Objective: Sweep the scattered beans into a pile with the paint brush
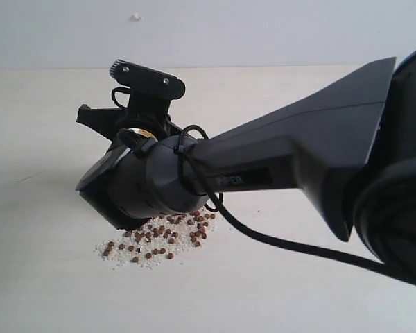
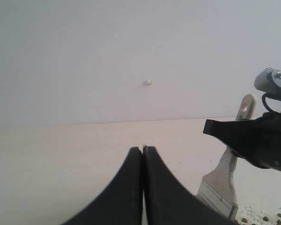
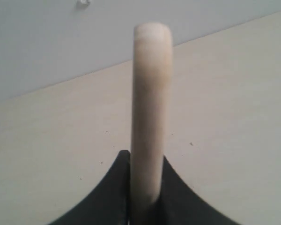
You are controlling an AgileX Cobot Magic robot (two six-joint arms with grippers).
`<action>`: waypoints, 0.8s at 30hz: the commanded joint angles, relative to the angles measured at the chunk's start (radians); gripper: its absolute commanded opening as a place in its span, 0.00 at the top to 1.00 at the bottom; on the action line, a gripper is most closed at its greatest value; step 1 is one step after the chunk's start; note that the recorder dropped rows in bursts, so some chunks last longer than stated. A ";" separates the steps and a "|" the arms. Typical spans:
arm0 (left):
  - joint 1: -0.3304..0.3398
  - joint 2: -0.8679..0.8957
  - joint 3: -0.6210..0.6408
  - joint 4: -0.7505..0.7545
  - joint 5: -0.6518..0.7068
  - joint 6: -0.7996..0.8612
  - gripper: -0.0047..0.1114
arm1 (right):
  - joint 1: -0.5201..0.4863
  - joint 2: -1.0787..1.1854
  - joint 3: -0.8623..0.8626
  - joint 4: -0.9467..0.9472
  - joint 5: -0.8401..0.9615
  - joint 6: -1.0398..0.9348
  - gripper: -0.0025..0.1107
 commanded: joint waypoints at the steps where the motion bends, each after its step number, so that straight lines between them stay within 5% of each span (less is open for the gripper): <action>1: -0.005 -0.003 0.003 -0.002 0.001 0.000 0.96 | -0.009 -0.028 -0.001 0.065 -0.025 -0.119 0.98; 9: -0.005 -0.003 0.003 -0.002 0.001 0.000 0.96 | 0.021 -0.069 -0.001 0.061 -0.053 -0.134 0.98; 15: -0.005 -0.003 0.003 -0.002 0.001 0.000 0.96 | 0.061 -0.099 -0.001 -0.177 -0.033 -0.164 0.98; 24: -0.005 -0.003 0.003 -0.002 0.001 0.000 0.96 | 0.072 -0.152 0.001 -0.241 0.411 -0.192 0.98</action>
